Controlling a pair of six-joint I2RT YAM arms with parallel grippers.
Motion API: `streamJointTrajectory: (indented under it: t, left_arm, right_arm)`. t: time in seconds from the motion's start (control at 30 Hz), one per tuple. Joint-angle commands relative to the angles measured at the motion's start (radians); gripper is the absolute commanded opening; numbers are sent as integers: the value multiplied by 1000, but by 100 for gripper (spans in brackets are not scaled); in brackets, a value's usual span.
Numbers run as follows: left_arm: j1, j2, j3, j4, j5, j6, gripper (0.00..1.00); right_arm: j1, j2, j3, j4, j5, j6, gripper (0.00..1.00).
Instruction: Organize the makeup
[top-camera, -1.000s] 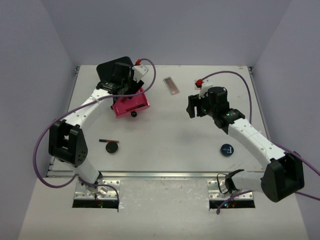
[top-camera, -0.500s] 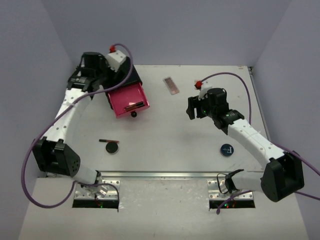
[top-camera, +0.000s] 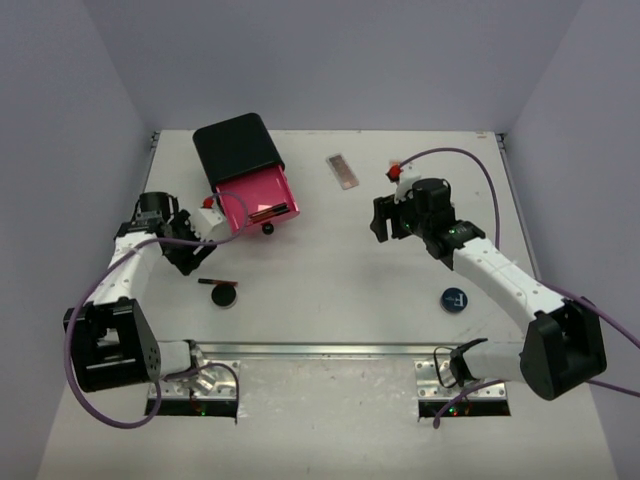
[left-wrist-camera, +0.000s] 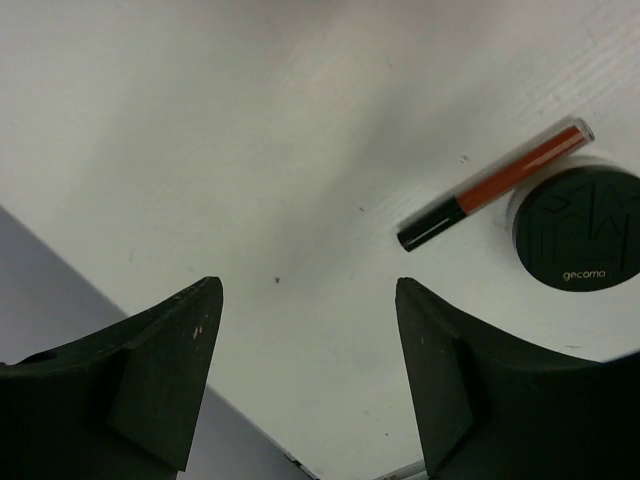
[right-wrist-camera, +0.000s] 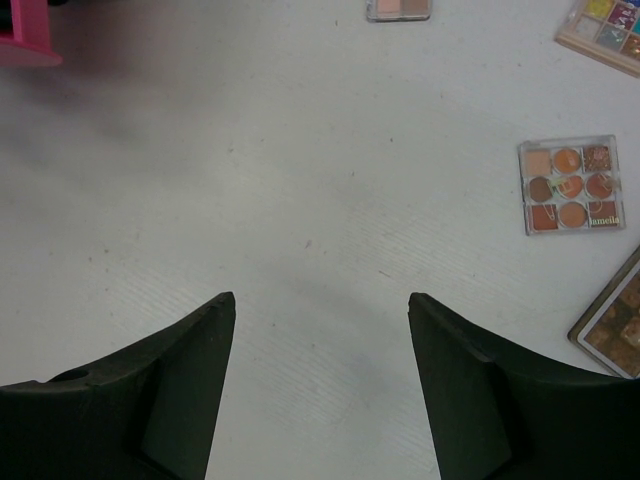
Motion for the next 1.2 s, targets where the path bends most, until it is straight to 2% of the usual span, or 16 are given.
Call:
streamJointTrajectory:
  t: [0.0, 0.23, 0.37, 0.5, 0.8, 0.9, 1.0, 1.07, 1.17]
  left_arm:
    - [7, -21, -96, 47, 131, 240, 66]
    - [20, 30, -174, 60, 224, 421, 67]
    - [27, 95, -174, 70, 213, 458, 66]
    - [35, 93, -196, 39, 241, 508, 63]
    - [35, 131, -265, 186, 212, 473, 52]
    - [35, 156, -291, 236, 202, 459, 43]
    - [35, 164, -305, 242, 199, 468, 28]
    - [35, 166, -311, 240, 191, 471, 4]
    - [33, 158, -313, 222, 179, 459, 0]
  right_arm:
    - [-5, -17, -14, 46, 0, -16, 71]
    - [-7, -21, -18, 46, 4, -16, 71]
    - [-5, -33, -21, 44, 13, -22, 71]
    - [-5, -41, -28, 46, 23, -27, 72]
    - [-5, -24, -23, 44, 33, -31, 72]
    - [-5, -23, -21, 43, 40, -33, 72]
    - [-5, -22, -19, 43, 40, -34, 72]
    - [-5, -21, -18, 45, 43, -35, 72]
    - [-5, -20, -20, 45, 49, -36, 72]
